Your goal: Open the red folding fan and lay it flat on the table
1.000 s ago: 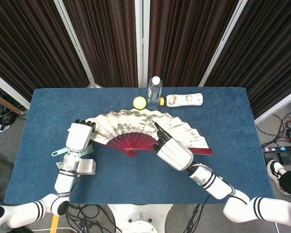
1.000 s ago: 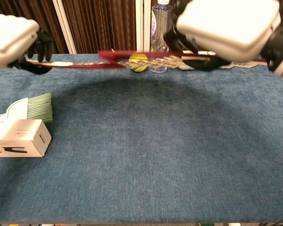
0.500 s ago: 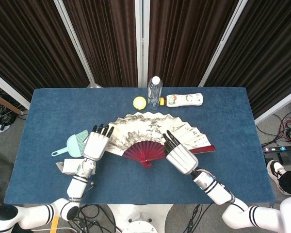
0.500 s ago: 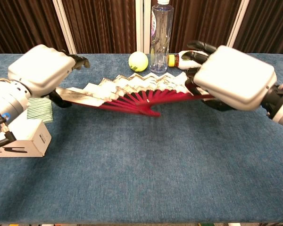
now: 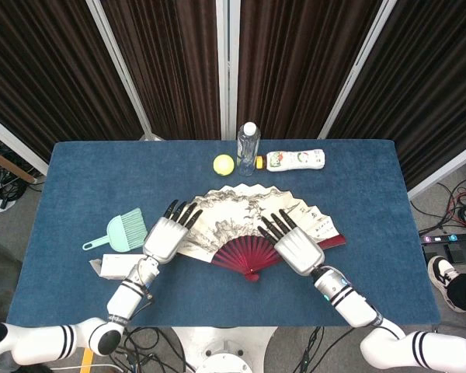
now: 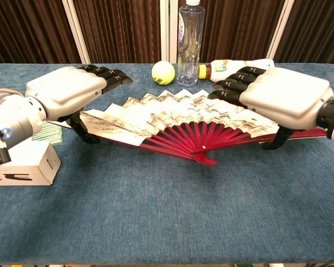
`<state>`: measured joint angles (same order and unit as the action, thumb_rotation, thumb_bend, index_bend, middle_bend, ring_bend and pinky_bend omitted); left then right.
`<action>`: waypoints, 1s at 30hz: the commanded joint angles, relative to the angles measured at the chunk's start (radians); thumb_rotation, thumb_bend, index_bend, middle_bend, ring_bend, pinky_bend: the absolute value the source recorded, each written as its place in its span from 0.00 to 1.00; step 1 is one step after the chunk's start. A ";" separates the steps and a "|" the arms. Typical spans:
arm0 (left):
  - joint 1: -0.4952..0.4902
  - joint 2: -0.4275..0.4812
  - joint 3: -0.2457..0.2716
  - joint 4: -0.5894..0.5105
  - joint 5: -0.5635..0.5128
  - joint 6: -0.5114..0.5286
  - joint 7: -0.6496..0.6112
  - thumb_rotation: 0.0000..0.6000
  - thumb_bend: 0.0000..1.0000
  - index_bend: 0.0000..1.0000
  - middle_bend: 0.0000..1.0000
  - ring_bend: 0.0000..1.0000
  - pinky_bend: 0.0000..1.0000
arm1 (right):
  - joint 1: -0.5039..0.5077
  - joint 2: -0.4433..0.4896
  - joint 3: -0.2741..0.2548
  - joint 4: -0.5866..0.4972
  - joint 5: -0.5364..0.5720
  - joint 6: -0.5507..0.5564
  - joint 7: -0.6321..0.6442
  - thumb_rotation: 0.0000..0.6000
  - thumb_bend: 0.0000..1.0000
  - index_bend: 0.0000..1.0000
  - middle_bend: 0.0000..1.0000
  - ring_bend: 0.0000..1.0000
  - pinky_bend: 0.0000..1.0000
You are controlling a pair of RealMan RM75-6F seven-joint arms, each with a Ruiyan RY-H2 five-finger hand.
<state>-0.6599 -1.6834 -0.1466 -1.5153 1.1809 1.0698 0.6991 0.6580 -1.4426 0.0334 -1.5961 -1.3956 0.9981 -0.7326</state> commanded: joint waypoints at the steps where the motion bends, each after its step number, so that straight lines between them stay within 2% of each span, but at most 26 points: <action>1: -0.035 0.034 -0.025 -0.027 -0.070 -0.068 -0.010 1.00 0.00 0.00 0.00 0.00 0.01 | 0.013 0.033 0.013 -0.030 0.034 -0.035 0.015 1.00 0.00 0.00 0.00 0.00 0.00; 6: -0.065 0.074 -0.055 -0.041 -0.167 -0.097 0.021 1.00 0.00 0.00 0.00 0.00 0.00 | 0.019 0.062 0.021 -0.039 0.046 -0.032 0.006 1.00 0.00 0.00 0.00 0.00 0.00; 8: -0.070 0.111 -0.062 -0.077 -0.217 -0.116 0.022 1.00 0.00 0.00 0.00 0.00 0.00 | 0.016 0.073 0.027 -0.040 0.048 -0.021 0.016 1.00 0.00 0.00 0.00 0.00 0.00; 11: -0.090 0.195 -0.068 -0.138 -0.286 -0.206 -0.020 1.00 0.00 0.00 0.00 0.00 0.00 | 0.009 0.086 0.035 -0.033 0.059 -0.010 0.046 1.00 0.00 0.00 0.00 0.00 0.00; 13: -0.099 0.223 -0.067 -0.150 -0.295 -0.207 -0.025 1.00 0.00 0.00 0.00 0.00 0.00 | -0.002 0.098 0.036 -0.028 0.062 0.004 0.074 1.00 0.00 0.00 0.00 0.00 0.00; 18: -0.032 0.256 -0.078 -0.161 -0.218 -0.074 -0.145 1.00 0.00 0.00 0.00 0.00 0.00 | -0.057 0.160 0.027 -0.025 0.024 0.075 0.215 1.00 0.00 0.00 0.00 0.00 0.00; 21: 0.033 0.277 -0.071 -0.117 -0.139 0.050 -0.217 1.00 0.00 0.01 0.00 0.00 0.00 | -0.113 0.198 0.024 -0.004 -0.013 0.151 0.398 1.00 0.01 0.00 0.04 0.00 0.00; 25: 0.142 0.313 -0.056 -0.038 -0.070 0.162 -0.420 1.00 0.00 0.08 0.05 0.00 0.01 | -0.202 0.240 0.007 0.049 -0.055 0.258 0.644 1.00 0.09 0.00 0.11 0.00 0.00; 30: 0.260 0.386 0.007 -0.008 -0.024 0.234 -0.540 1.00 0.00 0.10 0.08 0.02 0.03 | -0.292 0.270 -0.030 0.102 -0.097 0.354 0.785 1.00 0.10 0.00 0.10 0.00 0.00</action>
<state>-0.4803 -1.3503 -0.1814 -1.5603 1.1053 1.2370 0.2310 0.4420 -1.2098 0.0319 -1.5398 -1.4495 1.2703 -0.0441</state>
